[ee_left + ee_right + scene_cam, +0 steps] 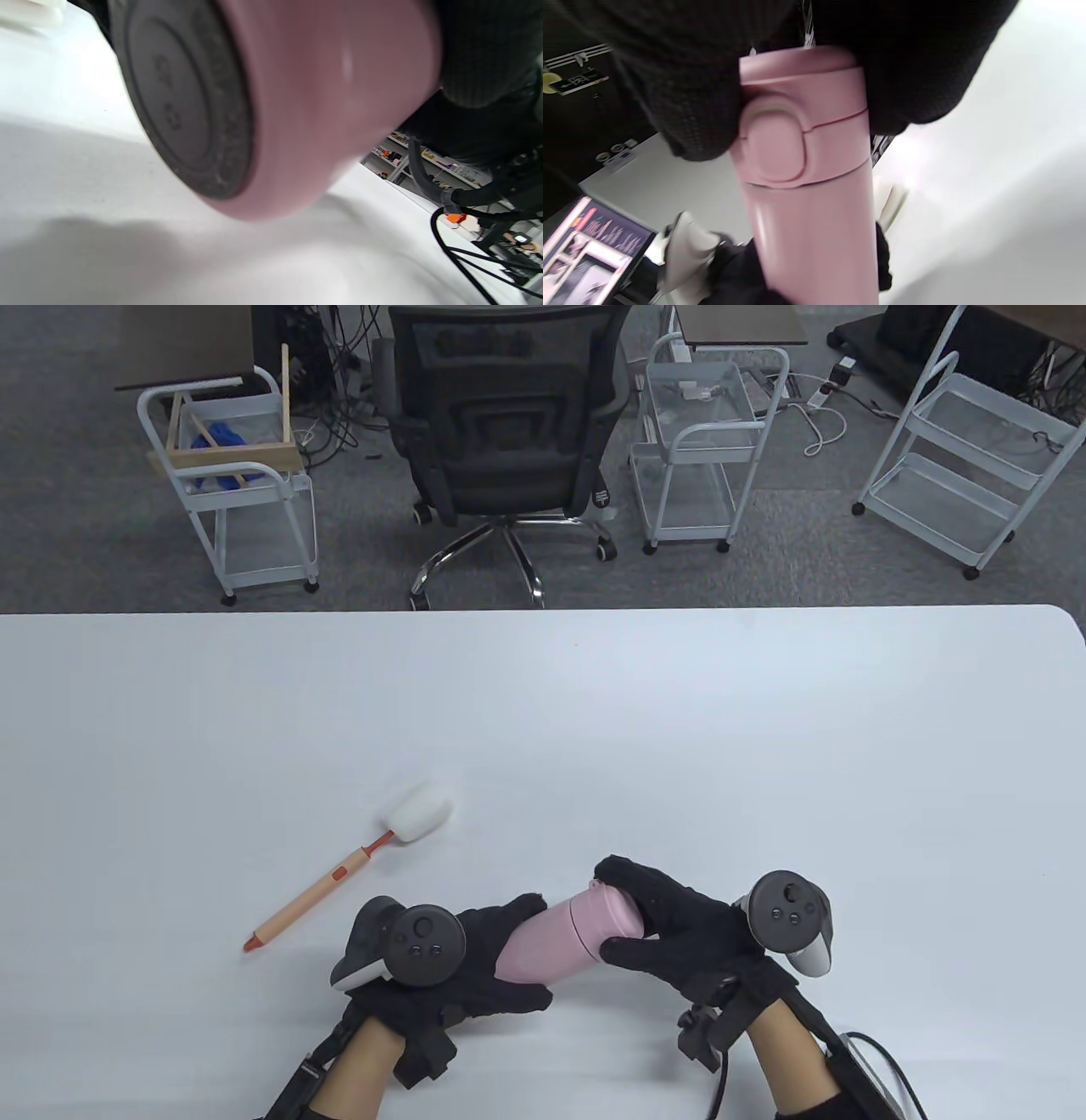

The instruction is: Insert cup brush into the thermos (Clean the thermos with cup brush)

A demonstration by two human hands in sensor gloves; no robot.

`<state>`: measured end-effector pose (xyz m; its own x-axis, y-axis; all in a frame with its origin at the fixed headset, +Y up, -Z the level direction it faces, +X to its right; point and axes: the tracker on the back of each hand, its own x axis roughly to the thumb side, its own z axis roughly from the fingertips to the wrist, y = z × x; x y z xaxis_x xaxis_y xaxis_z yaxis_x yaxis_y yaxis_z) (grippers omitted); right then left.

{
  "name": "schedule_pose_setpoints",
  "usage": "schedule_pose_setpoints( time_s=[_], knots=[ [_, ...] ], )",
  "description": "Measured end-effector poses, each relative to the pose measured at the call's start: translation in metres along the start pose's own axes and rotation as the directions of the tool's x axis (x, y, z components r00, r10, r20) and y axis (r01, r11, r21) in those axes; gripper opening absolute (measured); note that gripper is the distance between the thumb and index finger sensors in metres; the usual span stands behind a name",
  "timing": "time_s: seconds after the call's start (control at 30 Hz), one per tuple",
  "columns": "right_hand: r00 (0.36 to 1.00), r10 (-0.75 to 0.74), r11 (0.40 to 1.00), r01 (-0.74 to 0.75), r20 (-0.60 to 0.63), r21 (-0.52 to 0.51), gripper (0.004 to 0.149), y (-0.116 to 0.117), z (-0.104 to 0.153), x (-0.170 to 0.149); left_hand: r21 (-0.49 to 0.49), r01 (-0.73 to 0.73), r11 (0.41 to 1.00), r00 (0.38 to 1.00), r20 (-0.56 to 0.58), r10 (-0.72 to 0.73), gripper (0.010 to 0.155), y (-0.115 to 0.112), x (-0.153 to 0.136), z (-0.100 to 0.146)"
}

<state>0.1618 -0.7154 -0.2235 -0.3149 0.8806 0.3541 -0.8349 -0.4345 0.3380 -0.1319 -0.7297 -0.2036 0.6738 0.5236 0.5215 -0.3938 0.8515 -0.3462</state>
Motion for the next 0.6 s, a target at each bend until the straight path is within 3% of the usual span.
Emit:
schedule_pose_setpoints(
  time_s=[0.2,0.4,0.6],
  knots=[
    [0.993,0.028,0.992,-0.043,-0.118,-0.122,0.073,0.006,0.002,0.002,0.064,0.147,0.987,0.989,-0.044,-0.144,0.078,0.001,0.009,0.001],
    [0.965,0.025,0.978,-0.077,-0.26,-0.192,0.073,0.008,0.004,-0.001,0.065,0.225,0.972,0.974,-0.051,-0.222,0.077,-0.003,0.015,-0.003],
    [0.932,0.042,0.971,-0.123,-0.361,-0.204,0.089,0.009,0.005,0.002,0.078,0.338,0.938,0.941,-0.06,-0.334,0.079,-0.007,0.025,-0.006]
  ],
)
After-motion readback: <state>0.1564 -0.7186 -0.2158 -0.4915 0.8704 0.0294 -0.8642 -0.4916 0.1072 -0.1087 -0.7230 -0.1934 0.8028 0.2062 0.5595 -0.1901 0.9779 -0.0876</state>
